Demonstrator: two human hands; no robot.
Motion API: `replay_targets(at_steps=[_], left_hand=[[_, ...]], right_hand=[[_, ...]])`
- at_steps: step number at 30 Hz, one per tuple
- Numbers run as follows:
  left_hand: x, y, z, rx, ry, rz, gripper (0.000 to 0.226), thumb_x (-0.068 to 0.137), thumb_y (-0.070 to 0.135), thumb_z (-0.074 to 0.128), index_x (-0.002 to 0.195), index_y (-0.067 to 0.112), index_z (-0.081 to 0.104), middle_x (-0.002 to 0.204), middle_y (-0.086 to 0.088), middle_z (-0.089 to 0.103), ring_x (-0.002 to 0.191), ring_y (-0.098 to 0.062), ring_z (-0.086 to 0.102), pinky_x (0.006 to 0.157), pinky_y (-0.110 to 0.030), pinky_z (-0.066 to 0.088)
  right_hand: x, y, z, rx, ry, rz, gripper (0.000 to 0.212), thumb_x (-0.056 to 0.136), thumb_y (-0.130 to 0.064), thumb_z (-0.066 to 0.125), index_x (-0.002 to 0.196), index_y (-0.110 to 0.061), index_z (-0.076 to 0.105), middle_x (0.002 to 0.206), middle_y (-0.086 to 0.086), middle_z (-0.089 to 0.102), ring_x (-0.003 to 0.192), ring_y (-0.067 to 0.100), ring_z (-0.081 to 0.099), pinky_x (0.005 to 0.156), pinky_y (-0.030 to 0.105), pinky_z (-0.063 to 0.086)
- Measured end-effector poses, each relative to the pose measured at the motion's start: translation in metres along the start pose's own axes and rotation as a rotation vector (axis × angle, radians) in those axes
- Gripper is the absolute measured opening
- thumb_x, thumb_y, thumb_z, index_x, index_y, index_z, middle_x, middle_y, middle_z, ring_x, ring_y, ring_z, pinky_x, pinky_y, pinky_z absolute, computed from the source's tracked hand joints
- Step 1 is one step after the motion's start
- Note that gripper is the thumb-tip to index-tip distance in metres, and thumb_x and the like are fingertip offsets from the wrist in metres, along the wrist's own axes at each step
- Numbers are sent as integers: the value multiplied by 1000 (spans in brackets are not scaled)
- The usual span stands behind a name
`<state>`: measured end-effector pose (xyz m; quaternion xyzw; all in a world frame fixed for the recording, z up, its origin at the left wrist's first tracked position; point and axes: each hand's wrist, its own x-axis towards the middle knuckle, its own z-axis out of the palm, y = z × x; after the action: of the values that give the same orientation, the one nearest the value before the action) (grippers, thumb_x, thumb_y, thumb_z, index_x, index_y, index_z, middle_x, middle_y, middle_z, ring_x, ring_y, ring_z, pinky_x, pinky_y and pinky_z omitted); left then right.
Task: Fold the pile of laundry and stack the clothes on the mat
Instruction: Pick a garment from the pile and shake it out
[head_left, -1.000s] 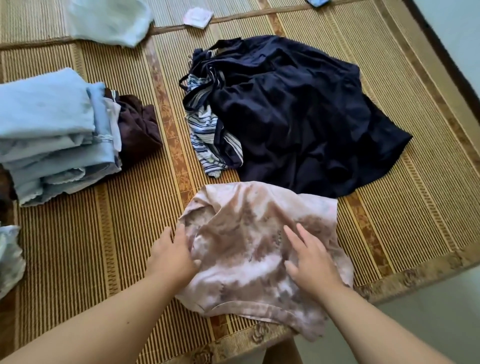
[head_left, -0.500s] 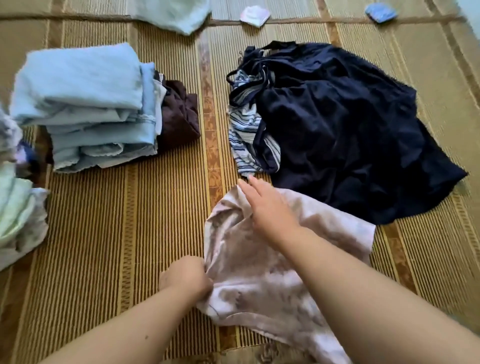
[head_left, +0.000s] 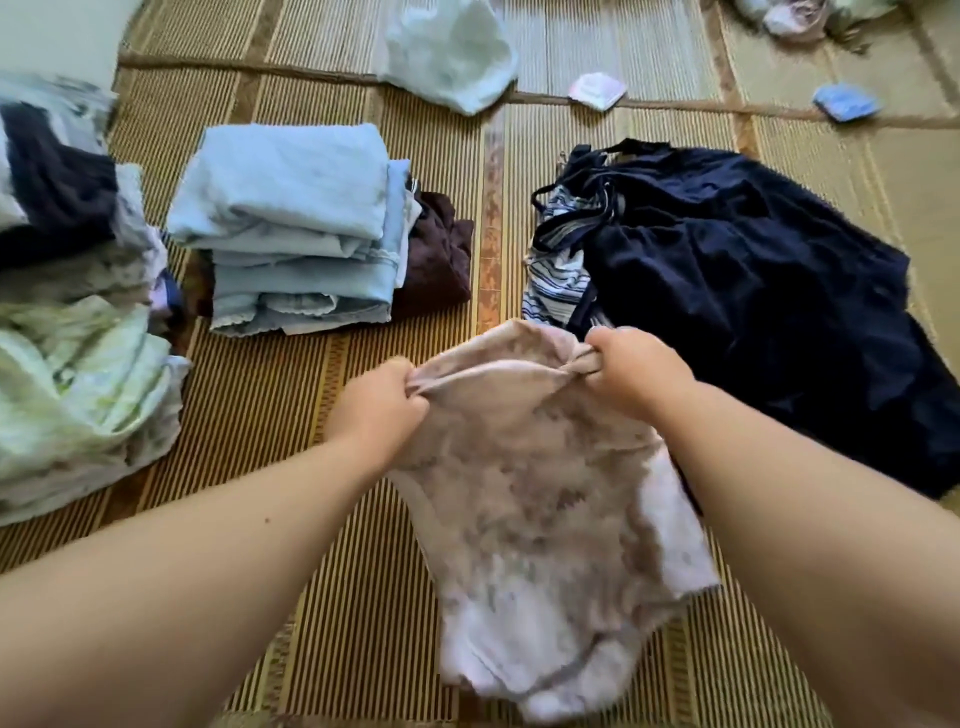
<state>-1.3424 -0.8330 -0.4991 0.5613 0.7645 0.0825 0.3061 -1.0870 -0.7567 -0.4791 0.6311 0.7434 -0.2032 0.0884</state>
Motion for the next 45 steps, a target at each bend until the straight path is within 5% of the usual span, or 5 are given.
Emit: replay_targets(at_steps=[12, 19, 23, 29, 45], left_hand=[[-96, 14, 24, 159, -440, 383, 7, 86, 36, 61, 82, 31, 59, 82, 17, 58, 76, -1, 54, 68, -21, 48], [-147, 2, 84, 391, -775, 278, 44, 77, 66, 56, 108, 34, 60, 104, 10, 50, 99, -14, 51, 87, -34, 44], [-144, 5, 94, 302, -541, 112, 47, 79, 69, 53, 115, 39, 57, 108, 15, 45, 100, -6, 44, 89, -26, 43], [-120, -4, 98, 28, -217, -472, 89, 78, 43, 71, 147, 27, 19, 145, -6, 23, 131, -28, 27, 104, -38, 38], [-93, 3, 90, -545, -308, -534, 23, 82, 16, 68, 98, 20, 53, 93, 5, 65, 81, -12, 62, 62, -28, 46]], right_hand=[[-129, 74, 34, -31, 212, -174, 23, 55, -10, 77, 62, -13, 55, 68, 4, 59, 68, 35, 58, 55, 39, 48], [-191, 96, 86, -142, -202, 66, 22, 88, -31, 56, 106, -35, 67, 140, -15, 47, 132, 14, 40, 105, 40, 30], [-173, 81, 86, 258, 132, 319, 14, 83, -15, 61, 94, -20, 67, 97, -6, 57, 101, 22, 57, 84, 36, 42], [-134, 59, 95, 556, -84, 719, 87, 73, -35, 81, 144, -20, 33, 133, 11, 44, 119, 31, 48, 97, 41, 42], [-126, 56, 66, 544, -6, 610, 20, 81, -25, 63, 97, -23, 51, 82, -6, 59, 72, 13, 52, 58, 29, 37]])
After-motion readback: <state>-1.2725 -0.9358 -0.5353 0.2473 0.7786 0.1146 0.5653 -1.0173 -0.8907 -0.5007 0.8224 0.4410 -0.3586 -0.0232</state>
